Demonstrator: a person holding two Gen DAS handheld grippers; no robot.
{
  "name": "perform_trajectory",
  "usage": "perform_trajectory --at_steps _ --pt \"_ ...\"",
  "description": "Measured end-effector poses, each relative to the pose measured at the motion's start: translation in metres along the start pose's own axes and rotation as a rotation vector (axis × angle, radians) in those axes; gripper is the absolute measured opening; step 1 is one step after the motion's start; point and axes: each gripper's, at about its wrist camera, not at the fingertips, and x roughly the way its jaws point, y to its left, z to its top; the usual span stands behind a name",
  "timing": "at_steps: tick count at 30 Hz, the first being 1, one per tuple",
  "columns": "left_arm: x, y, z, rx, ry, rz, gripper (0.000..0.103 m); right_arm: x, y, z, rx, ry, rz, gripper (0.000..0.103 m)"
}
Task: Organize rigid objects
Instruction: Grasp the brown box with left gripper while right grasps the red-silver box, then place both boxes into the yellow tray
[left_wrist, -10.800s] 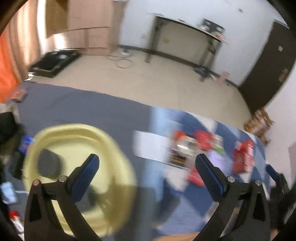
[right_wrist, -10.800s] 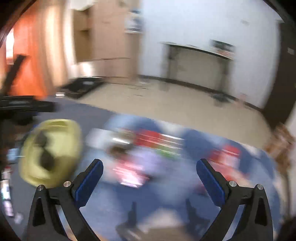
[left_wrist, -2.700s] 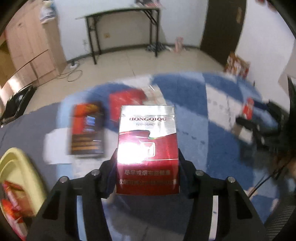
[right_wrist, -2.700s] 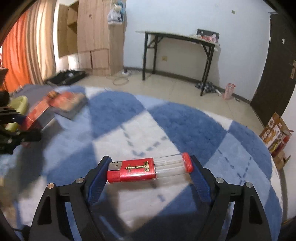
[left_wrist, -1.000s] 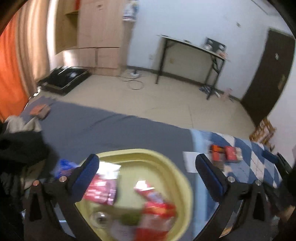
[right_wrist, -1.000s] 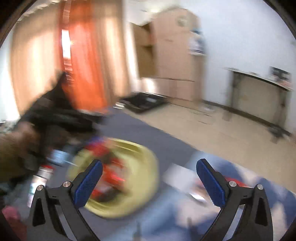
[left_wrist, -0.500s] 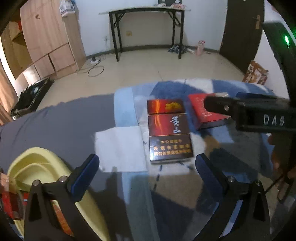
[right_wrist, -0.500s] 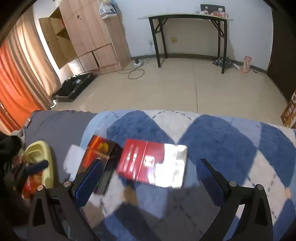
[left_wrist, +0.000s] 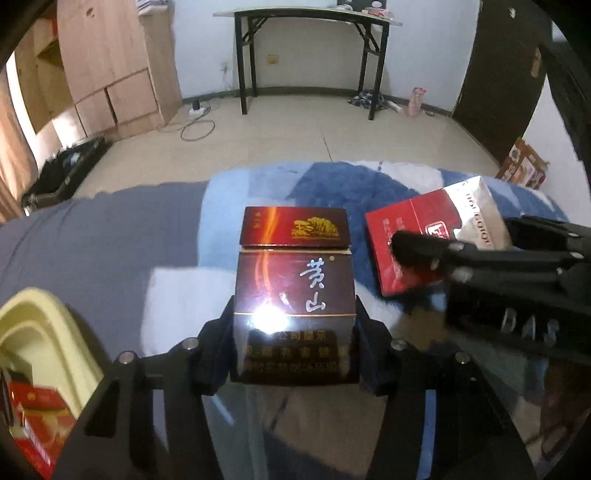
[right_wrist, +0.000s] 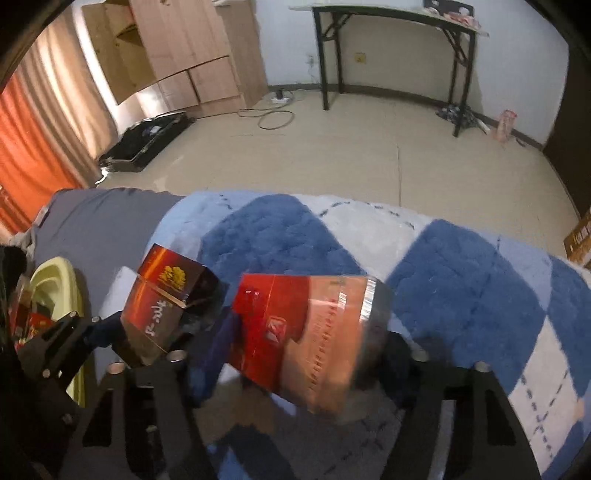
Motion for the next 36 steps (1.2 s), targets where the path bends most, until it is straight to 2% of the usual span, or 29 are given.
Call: perform_trajectory --at_steps 3,6,8,11,14,16,18,19,23,25,27,29,31,33,36 --pt "-0.024 0.012 -0.005 -0.012 -0.011 0.000 0.057 -0.002 -0.010 -0.005 0.043 0.017 0.023 0.063" --pt "-0.061 0.026 -0.006 -0.019 -0.068 -0.006 0.057 0.001 -0.012 -0.008 0.098 0.008 -0.004 0.082" --pt "-0.083 0.032 -0.005 -0.012 -0.099 0.009 0.057 0.002 -0.010 -0.011 0.120 -0.003 -0.015 0.102" --pt "-0.126 0.049 -0.005 -0.021 -0.159 0.013 0.057 0.013 -0.003 -0.016 0.142 -0.022 -0.040 0.103" --pt "-0.167 0.072 -0.013 -0.074 -0.201 0.011 0.057 0.030 0.014 -0.017 0.100 -0.018 -0.137 0.103" --pt "-0.198 0.093 -0.027 -0.111 -0.237 0.018 0.057 0.038 0.023 -0.016 0.062 -0.024 -0.193 0.103" --pt "-0.223 0.118 -0.046 -0.140 -0.265 0.044 0.057 0.044 0.030 -0.016 0.018 -0.038 -0.217 0.095" --pt "-0.232 0.129 -0.056 -0.149 -0.264 0.062 0.057 0.043 0.031 -0.016 0.015 -0.045 -0.216 0.095" --pt "-0.243 0.186 -0.105 -0.218 -0.214 0.153 0.057 0.020 0.045 -0.014 -0.020 -0.121 -0.112 0.094" --pt "-0.235 0.210 -0.130 -0.270 -0.162 0.188 0.057 0.010 0.071 -0.008 -0.080 -0.121 -0.013 0.094" --pt "-0.219 0.221 -0.148 -0.310 -0.119 0.186 0.057 0.001 0.109 -0.003 -0.154 -0.112 0.061 0.094" --pt "-0.200 0.221 -0.160 -0.317 -0.080 0.181 0.057 -0.002 0.159 0.002 -0.219 -0.062 0.210 0.094" --pt "-0.182 0.215 -0.168 -0.304 -0.050 0.181 0.057 0.003 0.199 0.004 -0.237 0.010 0.311 0.094" --pt "-0.170 0.215 -0.172 -0.317 -0.046 0.171 0.057 0.013 0.236 0.004 -0.263 0.068 0.360 0.094" --pt "-0.159 0.225 -0.172 -0.346 -0.040 0.159 0.057 0.035 0.277 0.003 -0.336 0.118 0.361 0.094"
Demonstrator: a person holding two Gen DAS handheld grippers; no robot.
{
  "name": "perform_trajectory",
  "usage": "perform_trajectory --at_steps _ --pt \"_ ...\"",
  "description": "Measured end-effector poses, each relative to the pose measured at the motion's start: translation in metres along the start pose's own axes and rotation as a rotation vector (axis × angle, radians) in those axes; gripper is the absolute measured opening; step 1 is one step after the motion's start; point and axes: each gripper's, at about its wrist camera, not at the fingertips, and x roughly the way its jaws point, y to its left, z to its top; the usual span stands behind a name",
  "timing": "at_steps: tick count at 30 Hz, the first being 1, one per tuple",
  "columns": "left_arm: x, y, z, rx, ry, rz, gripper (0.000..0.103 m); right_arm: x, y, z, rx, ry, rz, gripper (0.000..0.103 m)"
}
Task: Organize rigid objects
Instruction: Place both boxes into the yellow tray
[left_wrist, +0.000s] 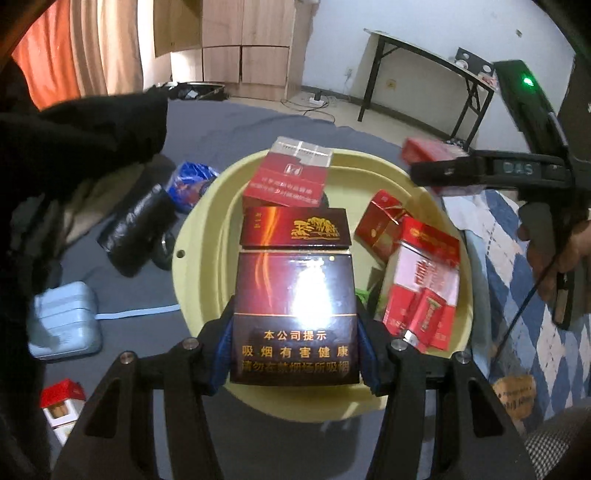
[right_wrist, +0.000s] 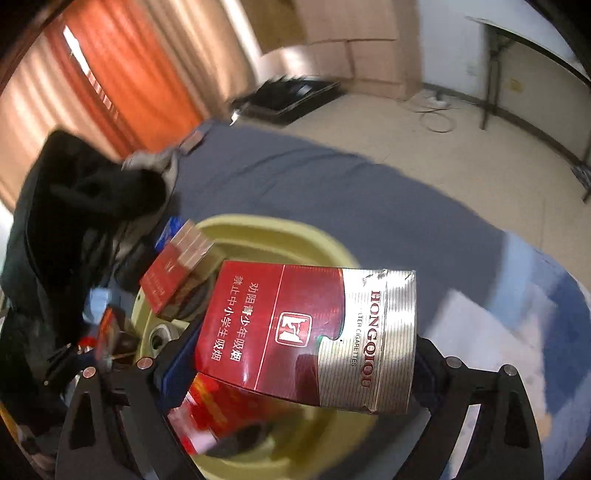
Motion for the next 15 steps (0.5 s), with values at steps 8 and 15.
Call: perform_trajectory --at_steps 8,15 --pt "0.027 0.021 0.003 -0.021 0.040 0.032 0.057 0.066 0.000 0.025 0.031 0.060 0.050 0.095" --pt "0.009 0.014 0.001 -0.054 -0.044 0.002 0.103 0.063 0.010 0.025 -0.013 0.004 0.079 0.103"
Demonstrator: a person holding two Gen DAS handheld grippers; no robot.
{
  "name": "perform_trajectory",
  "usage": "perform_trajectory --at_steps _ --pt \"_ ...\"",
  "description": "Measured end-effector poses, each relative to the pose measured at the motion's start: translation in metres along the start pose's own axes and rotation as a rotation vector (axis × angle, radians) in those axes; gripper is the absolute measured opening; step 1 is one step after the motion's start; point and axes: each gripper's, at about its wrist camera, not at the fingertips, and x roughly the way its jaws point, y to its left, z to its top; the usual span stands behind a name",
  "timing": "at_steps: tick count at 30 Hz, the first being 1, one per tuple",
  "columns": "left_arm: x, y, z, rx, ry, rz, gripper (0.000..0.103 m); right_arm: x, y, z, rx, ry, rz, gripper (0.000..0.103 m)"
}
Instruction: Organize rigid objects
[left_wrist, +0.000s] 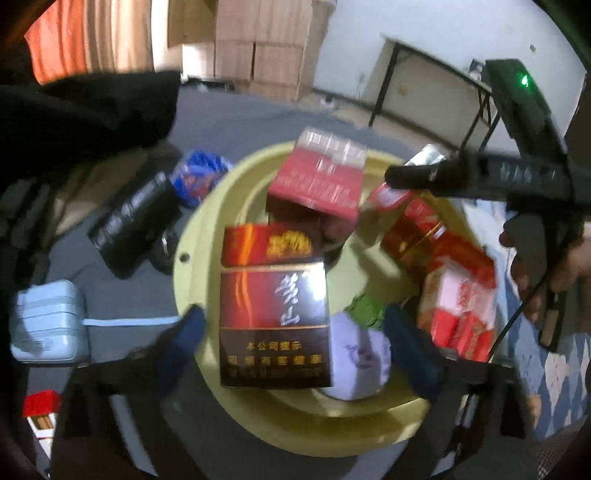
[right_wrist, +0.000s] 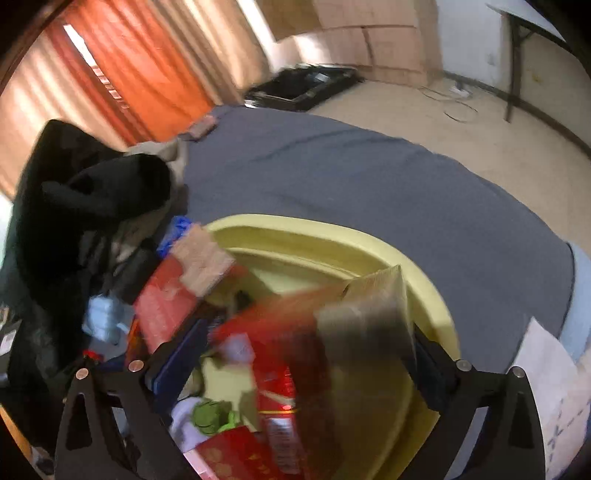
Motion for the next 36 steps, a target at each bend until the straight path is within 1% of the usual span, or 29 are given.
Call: perform_trajectory --at_steps 2,4,5,6,7,8,9,10,11,12,13,14,15,16,17,19,21,22,24,25,27,29,30,32,34,35,36 --pt "-0.018 -0.010 0.001 0.011 -0.035 -0.021 0.103 -0.012 0.009 -0.005 -0.062 -0.044 -0.023 0.103" --pt "-0.038 -0.019 -0.001 0.022 -0.074 -0.023 0.103 -0.028 0.014 -0.010 -0.095 -0.096 -0.019 0.103" --pt "-0.048 -0.025 -0.004 0.024 -0.092 -0.026 0.103 -0.038 0.016 -0.014 -0.109 -0.134 -0.025 0.103" --pt "-0.058 -0.032 -0.008 0.015 -0.107 -0.031 0.103 -0.057 0.015 -0.020 -0.129 -0.197 -0.024 0.103" --pt "-0.066 -0.037 -0.014 -0.007 -0.110 -0.066 0.103 -0.069 0.014 -0.026 -0.142 -0.238 -0.022 0.103" --pt "-0.069 -0.041 -0.018 -0.026 -0.104 -0.086 0.103 -0.083 0.012 -0.035 -0.162 -0.287 -0.022 0.103" --pt "-0.074 -0.047 -0.029 -0.047 -0.099 -0.113 0.103 -0.097 0.010 -0.049 -0.195 -0.333 -0.034 0.103" --pt "-0.076 -0.052 -0.039 -0.043 -0.102 -0.129 0.103 -0.109 0.008 -0.067 -0.244 -0.370 -0.040 0.103" --pt "-0.076 -0.059 -0.050 -0.042 -0.112 -0.131 0.103 -0.115 0.006 -0.087 -0.305 -0.376 -0.043 0.103" --pt "-0.072 -0.063 -0.062 -0.048 -0.116 -0.124 0.103 -0.115 0.001 -0.108 -0.350 -0.351 -0.051 0.103" --pt "-0.062 -0.069 -0.076 -0.064 -0.088 -0.097 0.103 -0.109 -0.002 -0.122 -0.373 -0.319 -0.048 0.103" --pt "-0.053 -0.073 -0.082 -0.075 -0.059 -0.085 0.103 -0.100 -0.004 -0.138 -0.400 -0.271 -0.050 0.103" --pt "-0.043 -0.078 -0.093 -0.089 -0.044 -0.084 0.103 -0.081 -0.007 -0.157 -0.422 -0.204 -0.086 0.103" --pt "-0.037 -0.084 -0.099 -0.094 -0.035 -0.077 0.103 -0.070 -0.009 -0.169 -0.434 -0.159 -0.099 0.103" --pt "-0.024 -0.092 -0.106 -0.078 0.003 -0.061 0.103 -0.056 -0.011 -0.179 -0.436 -0.129 -0.108 0.103" --pt "-0.012 -0.100 -0.113 -0.058 0.016 -0.025 0.103 -0.035 -0.012 -0.191 -0.424 -0.081 -0.120 0.103" --pt "0.001 -0.100 -0.115 -0.062 0.011 0.020 0.103 -0.013 -0.009 -0.191 -0.444 -0.031 -0.149 0.103" --pt "0.002 -0.101 -0.114 -0.051 -0.012 0.046 0.103 -0.010 -0.008 -0.191 -0.482 -0.037 -0.172 0.103" --pt "0.011 -0.101 -0.109 -0.045 -0.014 0.073 0.103 -0.001 -0.006 -0.189 -0.512 -0.051 -0.197 0.103" --pt "0.017 -0.103 -0.106 -0.031 -0.011 0.101 0.103 0.002 -0.008 -0.187 -0.504 -0.050 -0.189 0.103" --pt "0.025 -0.106 -0.101 -0.011 -0.006 0.131 0.103 0.003 -0.013 -0.184 -0.486 -0.045 -0.166 0.103" --pt "0.028 -0.105 -0.100 -0.022 -0.011 0.112 0.103 0.003 -0.014 -0.185 -0.479 -0.057 -0.192 0.103" --pt "0.028 -0.103 -0.098 -0.034 -0.013 0.103 0.103 -0.001 -0.019 -0.186 -0.471 -0.052 -0.189 0.103" --pt "0.029 -0.104 -0.097 -0.031 -0.014 0.109 0.103 -0.002 -0.016 -0.185 -0.465 -0.052 -0.182 0.103" --pt "0.028 -0.103 -0.099 -0.026 -0.014 0.115 0.103 0.008 -0.013 -0.183 -0.467 -0.052 -0.184 0.103" --pt "0.028 -0.104 -0.099 -0.025 -0.014 0.117 0.103 -0.002 -0.013 -0.185 -0.470 -0.053 -0.187 0.103" --pt "0.028 -0.105 -0.098 -0.024 -0.014 0.117 0.103 -0.001 -0.011 -0.186 -0.472 -0.054 -0.189 0.103"
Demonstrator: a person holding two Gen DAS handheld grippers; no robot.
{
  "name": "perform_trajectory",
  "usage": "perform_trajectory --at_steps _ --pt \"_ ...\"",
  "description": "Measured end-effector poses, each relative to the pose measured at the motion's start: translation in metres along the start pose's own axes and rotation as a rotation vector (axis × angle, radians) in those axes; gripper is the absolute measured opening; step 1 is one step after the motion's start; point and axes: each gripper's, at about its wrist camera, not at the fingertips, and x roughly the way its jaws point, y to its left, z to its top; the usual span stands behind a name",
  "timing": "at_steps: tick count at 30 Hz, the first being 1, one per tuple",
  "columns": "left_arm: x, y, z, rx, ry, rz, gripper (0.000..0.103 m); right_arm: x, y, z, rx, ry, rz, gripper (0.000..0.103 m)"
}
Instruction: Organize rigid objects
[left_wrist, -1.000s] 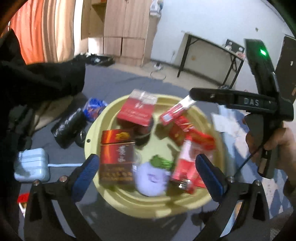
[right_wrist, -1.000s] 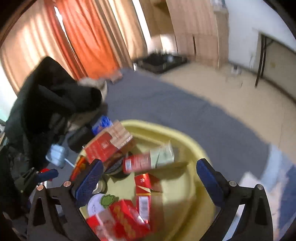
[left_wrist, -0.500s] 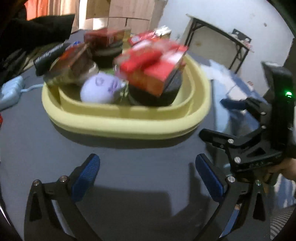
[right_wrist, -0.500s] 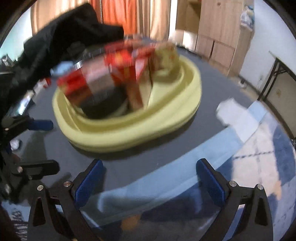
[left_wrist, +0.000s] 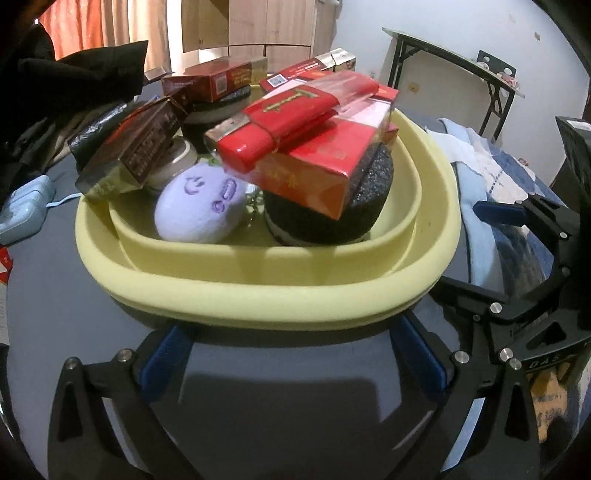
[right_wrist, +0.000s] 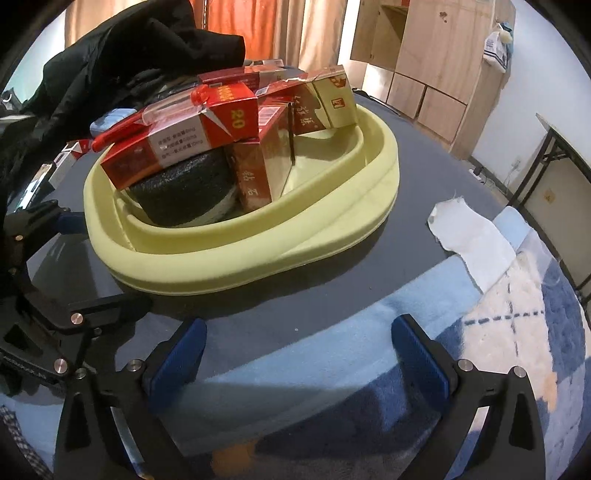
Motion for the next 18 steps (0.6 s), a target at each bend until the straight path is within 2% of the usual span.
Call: perform_trajectory --at_steps 18 --pt "0.000 -0.001 0.000 0.000 0.001 0.000 0.103 -0.005 -0.009 -0.006 -0.006 -0.002 0.003 0.103"
